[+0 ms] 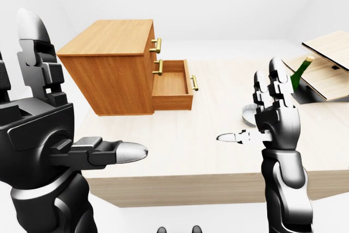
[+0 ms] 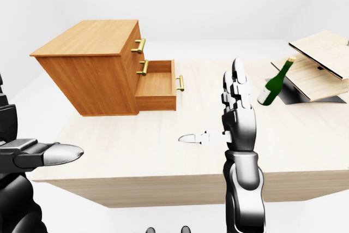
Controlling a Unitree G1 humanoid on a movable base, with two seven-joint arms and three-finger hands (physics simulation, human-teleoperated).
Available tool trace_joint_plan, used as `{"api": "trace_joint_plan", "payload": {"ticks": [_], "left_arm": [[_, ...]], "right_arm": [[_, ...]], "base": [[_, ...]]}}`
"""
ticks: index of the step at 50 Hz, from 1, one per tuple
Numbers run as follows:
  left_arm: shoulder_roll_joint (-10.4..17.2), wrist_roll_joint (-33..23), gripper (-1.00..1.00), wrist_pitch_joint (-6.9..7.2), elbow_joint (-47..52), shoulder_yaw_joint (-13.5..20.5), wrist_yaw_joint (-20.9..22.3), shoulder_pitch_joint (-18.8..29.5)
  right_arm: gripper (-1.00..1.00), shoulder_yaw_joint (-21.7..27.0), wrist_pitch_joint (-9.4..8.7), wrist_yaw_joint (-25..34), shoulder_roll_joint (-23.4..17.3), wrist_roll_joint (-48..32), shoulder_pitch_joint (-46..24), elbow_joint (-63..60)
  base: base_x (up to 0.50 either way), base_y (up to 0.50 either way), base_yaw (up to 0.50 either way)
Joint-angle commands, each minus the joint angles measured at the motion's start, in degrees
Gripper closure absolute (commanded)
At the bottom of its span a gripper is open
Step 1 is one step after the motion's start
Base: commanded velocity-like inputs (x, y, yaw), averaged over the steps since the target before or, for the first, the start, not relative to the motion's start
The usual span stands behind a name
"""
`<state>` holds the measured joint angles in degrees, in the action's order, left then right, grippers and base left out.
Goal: Put the bowl on top of the cabinet.
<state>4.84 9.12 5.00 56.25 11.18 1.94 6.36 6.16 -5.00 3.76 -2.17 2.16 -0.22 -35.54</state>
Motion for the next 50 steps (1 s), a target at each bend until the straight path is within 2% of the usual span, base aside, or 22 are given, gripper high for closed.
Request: {"api": "trace_joint_plan", "payload": {"ticks": [1, 24, 46, 50], "left_arm": [[-0.1, 0.0, -1.00, 0.00, -0.1, -0.3, -0.1, -0.2], [0.0, 0.7, -1.00, 0.00, 0.8, 0.1, -0.4, 0.4], [-0.3, 0.3, -1.00, 0.00, 0.9, -0.6, -0.4, 0.0], [-0.3, 0.3, -1.00, 0.00, 0.9, -0.7, -0.4, -0.1]], "right_arm": [[-1.00, 0.3, 0.00, 0.0, -0.1, 0.6, -0.3, -0.6], [-1.00, -0.4, 0.00, 0.3, -0.1, -0.2, 0.0, 0.2], [-1.00, -0.3, 0.00, 0.5, 0.2, 0.7, 0.4, -0.3], [-1.00, -0.1, 0.00, -0.1, 0.2, 0.4, 0.2, 0.5]], "base": [[0.50, 0.00, 0.00], [0.49, 0.00, 0.00], [0.01, 0.08, 0.00], [0.00, 0.50, 0.00]]}}
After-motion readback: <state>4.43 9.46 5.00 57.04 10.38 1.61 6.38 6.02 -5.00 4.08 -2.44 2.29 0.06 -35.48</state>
